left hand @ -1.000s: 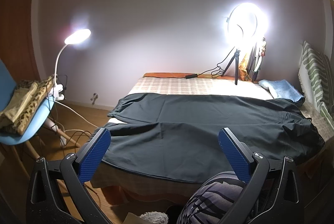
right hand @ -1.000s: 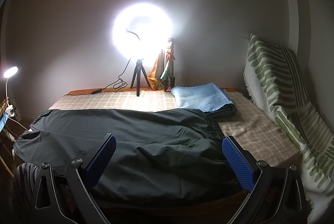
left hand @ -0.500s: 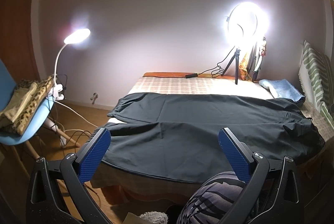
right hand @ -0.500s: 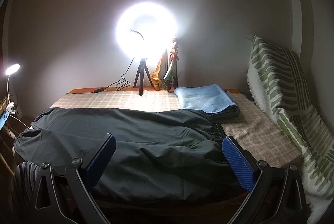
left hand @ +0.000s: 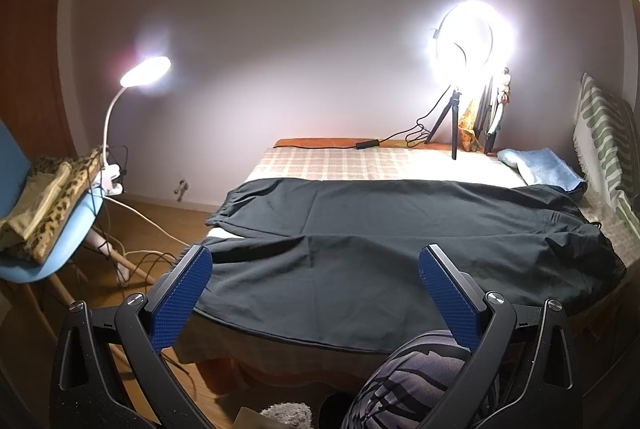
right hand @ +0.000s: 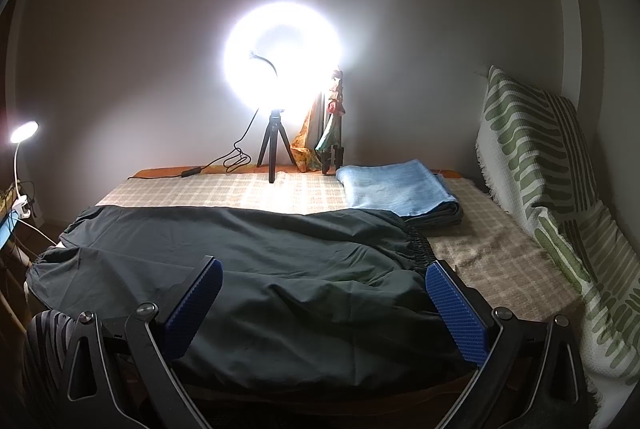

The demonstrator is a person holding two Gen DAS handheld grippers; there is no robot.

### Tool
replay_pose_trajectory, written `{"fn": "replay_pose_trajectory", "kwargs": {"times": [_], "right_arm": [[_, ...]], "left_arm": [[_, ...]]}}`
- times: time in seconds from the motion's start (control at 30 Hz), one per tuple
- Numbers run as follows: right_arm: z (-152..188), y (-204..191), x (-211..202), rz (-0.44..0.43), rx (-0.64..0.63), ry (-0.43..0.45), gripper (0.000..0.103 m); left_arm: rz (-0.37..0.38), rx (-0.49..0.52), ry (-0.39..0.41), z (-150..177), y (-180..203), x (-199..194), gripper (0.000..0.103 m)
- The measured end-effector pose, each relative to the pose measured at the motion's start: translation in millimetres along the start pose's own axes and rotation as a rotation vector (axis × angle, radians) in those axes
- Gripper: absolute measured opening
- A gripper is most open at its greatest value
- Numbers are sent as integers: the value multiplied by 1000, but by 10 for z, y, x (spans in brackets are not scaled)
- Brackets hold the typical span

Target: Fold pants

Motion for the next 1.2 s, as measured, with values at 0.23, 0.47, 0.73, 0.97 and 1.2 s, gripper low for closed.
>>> {"fn": "replay_pose_trajectory", "kwargs": {"times": [0.23,0.47,0.73,0.97,1.2], "right_arm": [[8,-15,89,-4,-3,-10,103],[14,27,246,-10,4,-31,103],[-40,41,447,-30,-14,-10,103],[-241,-158,873,-118,-111,-36,103],[-356,-541,1534,-220,-255,-112,103]], "left_arm": [[-8,11,-19,10,-18,105,103],[11,46,-73,71,-67,319,103],[36,63,-89,131,-217,555,103],[18,124,-117,38,-388,903,103],[60,114,-211,-72,-733,1432,102]]}}
Point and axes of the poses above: each gripper's, at about its wrist camera, not at the fingertips, and x roughly the way its jaws point, y to its right, z to its underside, the point moved 4 cm from there along x, roughly the way its jaws point, and after that the axes turned 3 degrees about x, right-handed, at the moved point
